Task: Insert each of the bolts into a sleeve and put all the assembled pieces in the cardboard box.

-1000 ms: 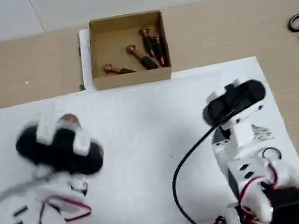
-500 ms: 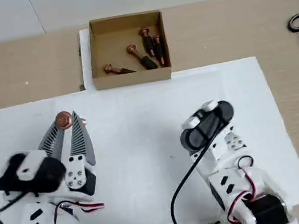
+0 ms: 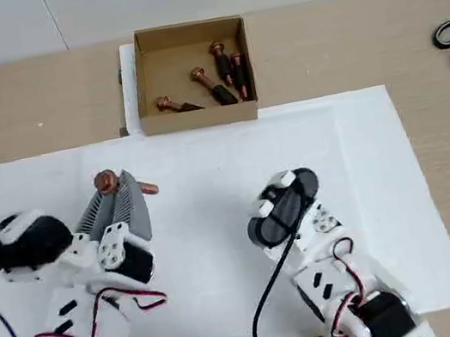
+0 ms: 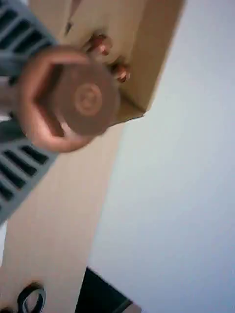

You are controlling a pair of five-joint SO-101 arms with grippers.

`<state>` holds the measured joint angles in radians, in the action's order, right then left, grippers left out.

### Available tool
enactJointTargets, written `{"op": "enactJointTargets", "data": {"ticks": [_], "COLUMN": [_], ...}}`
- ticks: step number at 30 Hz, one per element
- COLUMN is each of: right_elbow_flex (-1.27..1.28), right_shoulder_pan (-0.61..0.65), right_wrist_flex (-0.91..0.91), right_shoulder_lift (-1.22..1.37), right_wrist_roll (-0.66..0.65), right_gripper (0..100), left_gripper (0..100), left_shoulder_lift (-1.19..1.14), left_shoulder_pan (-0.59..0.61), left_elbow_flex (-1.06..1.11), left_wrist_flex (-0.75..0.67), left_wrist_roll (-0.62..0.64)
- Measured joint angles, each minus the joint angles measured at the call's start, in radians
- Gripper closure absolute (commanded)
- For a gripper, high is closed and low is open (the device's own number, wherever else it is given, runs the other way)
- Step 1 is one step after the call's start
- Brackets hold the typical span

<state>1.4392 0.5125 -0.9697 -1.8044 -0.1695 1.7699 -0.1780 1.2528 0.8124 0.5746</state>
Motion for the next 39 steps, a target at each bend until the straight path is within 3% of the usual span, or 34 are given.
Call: {"op": "enactJointTargets", "data": {"ticks": [17,39], "right_elbow_flex": [0.158,0.130], "right_shoulder_pan": [0.190,0.249], "right_wrist_flex": [0.273,0.282], "right_shoulder_lift": [0.002,0.002], "right_wrist_roll": [0.000,-0.003], "right_gripper": [99.6,99.6], "left_gripper": [99,99], "left_shoulder_lift": [0.000,0.000], "left_shoulder_pan": [-0.247,-0.255], "left_elbow_flex": [0.037,0.101], "left_wrist_flex": [0.046,0.048], "left_wrist_roll": [0.064,0.066]}}
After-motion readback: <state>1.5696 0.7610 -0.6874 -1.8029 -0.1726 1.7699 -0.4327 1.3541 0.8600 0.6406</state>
